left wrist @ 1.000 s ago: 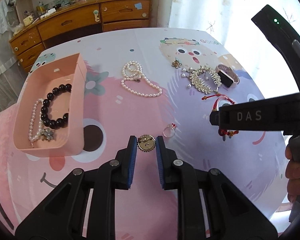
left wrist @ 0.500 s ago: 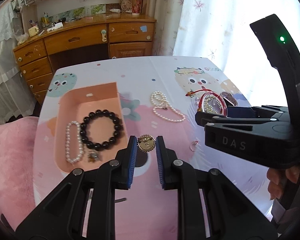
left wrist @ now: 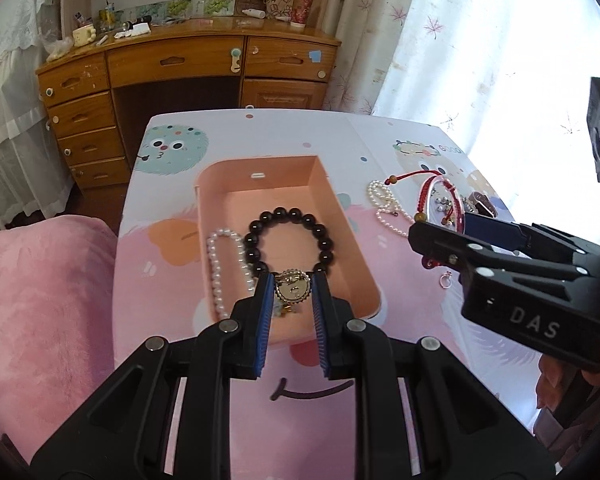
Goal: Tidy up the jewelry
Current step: 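Carry the pendant and red bracelet into the pink box and release both, then move the left tool to the red-stone ring while the right tool approaches the pink watch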
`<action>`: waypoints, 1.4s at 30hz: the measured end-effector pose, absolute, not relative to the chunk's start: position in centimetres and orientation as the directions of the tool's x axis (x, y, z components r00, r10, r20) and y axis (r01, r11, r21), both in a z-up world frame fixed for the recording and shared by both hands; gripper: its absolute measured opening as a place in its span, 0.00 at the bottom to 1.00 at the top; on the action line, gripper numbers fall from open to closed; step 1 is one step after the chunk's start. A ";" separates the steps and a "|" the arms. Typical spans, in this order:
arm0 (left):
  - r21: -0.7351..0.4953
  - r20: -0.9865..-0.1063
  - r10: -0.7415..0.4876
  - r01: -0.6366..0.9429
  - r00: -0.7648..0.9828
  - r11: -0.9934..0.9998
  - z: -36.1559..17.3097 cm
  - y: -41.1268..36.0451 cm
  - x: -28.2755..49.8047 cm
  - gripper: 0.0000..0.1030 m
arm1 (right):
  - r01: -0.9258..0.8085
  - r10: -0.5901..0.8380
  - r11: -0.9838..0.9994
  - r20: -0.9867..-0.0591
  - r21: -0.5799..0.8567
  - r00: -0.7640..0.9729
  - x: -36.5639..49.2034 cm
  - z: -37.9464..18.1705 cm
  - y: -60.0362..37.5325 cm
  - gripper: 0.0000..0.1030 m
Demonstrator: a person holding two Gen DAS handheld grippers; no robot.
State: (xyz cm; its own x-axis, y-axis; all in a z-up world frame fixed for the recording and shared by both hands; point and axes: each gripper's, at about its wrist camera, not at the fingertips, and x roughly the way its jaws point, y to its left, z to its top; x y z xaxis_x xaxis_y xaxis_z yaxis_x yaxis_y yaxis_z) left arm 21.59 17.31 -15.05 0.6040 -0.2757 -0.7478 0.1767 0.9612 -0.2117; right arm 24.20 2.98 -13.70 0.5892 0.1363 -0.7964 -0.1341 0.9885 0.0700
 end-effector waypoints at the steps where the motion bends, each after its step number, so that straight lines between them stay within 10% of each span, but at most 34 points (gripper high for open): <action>1: -0.215 -0.742 -0.278 0.177 0.610 0.961 -15.1 17.9 21.5 0.16 | -0.135 0.140 0.988 -0.789 0.073 0.598 23.9 -13.7 3.6 0.59; 16: -0.259 -0.706 -0.328 0.202 0.627 0.944 -15.1 21.2 22.8 0.19 | -0.248 0.247 0.963 -0.728 0.109 0.640 21.9 -13.5 8.4 0.63; 22: -0.255 -0.717 -0.294 0.155 0.632 0.954 -15.2 22.4 23.0 0.55 | -0.218 0.235 0.968 -0.738 0.121 0.632 22.3 -13.5 8.0 0.73; 42: -0.169 -0.750 -0.216 0.136 0.625 0.976 -12.9 14.9 21.8 0.61 | -0.152 0.178 0.983 -0.750 0.103 0.637 20.8 -12.9 -2.1 0.73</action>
State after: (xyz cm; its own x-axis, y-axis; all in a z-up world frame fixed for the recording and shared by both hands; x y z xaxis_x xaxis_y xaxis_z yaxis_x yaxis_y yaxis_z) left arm 21.79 14.86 -12.93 0.6249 -0.2165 -0.7501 0.1358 0.9763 -0.1687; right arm 20.79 -2.05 -12.90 0.6370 0.1776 -0.7501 -0.1524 0.9829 0.1033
